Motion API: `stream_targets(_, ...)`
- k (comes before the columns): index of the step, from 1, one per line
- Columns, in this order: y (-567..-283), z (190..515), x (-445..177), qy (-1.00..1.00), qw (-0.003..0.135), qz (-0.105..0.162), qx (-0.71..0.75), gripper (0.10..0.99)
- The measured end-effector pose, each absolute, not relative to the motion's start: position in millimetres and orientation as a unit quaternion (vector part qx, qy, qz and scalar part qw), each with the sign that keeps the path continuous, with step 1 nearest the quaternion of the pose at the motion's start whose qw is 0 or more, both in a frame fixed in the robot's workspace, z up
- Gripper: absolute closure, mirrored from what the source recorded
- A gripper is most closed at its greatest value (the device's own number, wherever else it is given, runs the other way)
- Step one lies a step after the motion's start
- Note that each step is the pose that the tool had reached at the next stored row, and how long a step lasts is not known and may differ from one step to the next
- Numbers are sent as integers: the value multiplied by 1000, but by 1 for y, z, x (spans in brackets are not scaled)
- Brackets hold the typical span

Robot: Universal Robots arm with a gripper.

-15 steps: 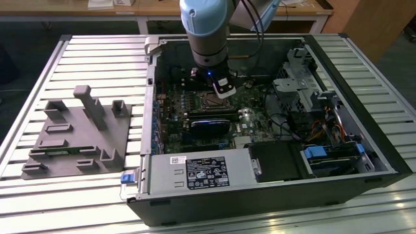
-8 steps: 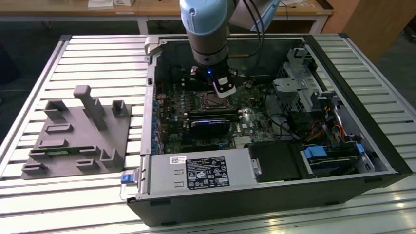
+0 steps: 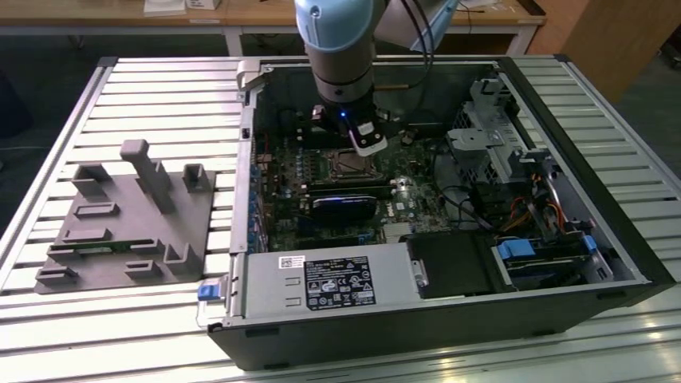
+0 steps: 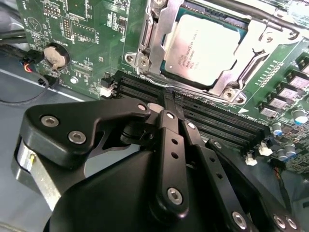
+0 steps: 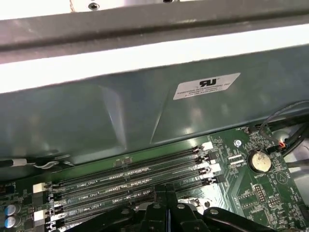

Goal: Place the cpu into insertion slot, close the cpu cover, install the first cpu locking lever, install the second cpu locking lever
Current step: 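Install the first cpu locking lever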

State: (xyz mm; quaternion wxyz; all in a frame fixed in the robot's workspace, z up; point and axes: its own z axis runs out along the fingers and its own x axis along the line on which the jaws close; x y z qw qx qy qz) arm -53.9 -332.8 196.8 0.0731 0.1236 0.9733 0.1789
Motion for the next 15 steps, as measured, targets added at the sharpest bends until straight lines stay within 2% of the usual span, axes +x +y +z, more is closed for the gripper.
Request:
stream_targets(6,-333,199,-54,977,77,153,124,980)
stream_targets(15,-333,199,-53,985,88,74,127,980)
